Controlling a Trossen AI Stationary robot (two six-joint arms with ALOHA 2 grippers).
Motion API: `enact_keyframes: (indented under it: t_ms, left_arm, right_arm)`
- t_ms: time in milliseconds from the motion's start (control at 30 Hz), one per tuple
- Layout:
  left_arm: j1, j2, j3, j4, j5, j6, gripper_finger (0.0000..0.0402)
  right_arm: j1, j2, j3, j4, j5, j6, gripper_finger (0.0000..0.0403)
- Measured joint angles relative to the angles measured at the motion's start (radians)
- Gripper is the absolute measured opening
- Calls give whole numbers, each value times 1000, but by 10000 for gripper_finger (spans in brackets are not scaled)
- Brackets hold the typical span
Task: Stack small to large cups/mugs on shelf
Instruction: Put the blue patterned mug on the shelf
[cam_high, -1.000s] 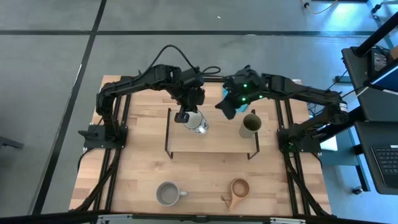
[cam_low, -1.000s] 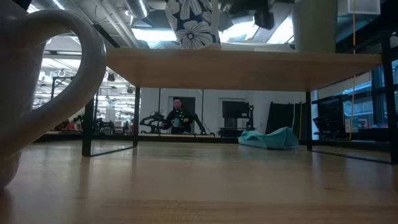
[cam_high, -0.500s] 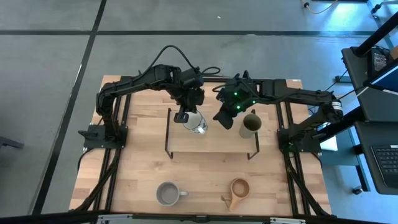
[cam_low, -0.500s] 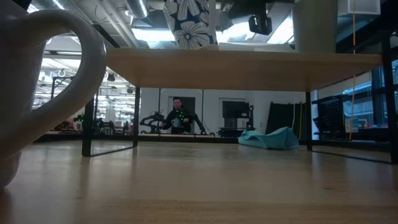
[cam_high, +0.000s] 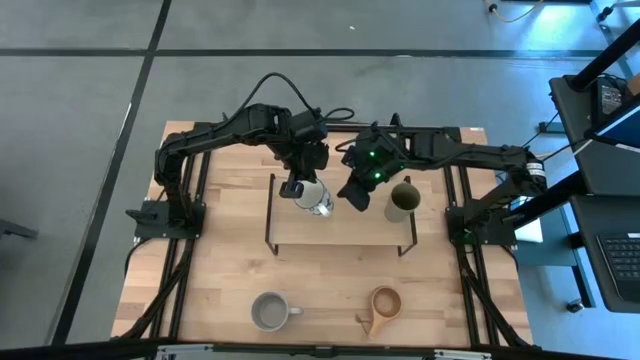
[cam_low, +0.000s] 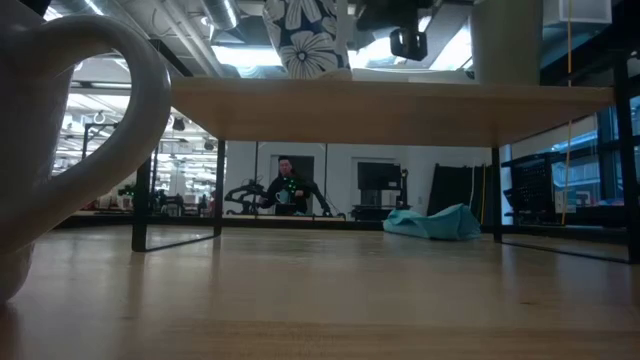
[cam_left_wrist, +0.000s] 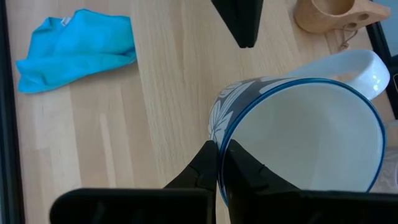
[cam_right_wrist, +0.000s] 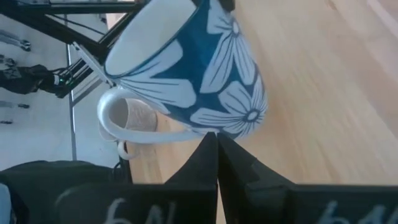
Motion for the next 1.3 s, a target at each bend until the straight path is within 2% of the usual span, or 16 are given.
enact_keyframes:
  t_ms: [1000,1300]
  left_arm:
    - [-38,0,0,-50,-15,-8,4]
    - [-38,0,0,-35,-22,-31,4]
  right_arm:
    - [12,30,0,-23,43,10,0]
    - [44,76,0,47,40,26,0]
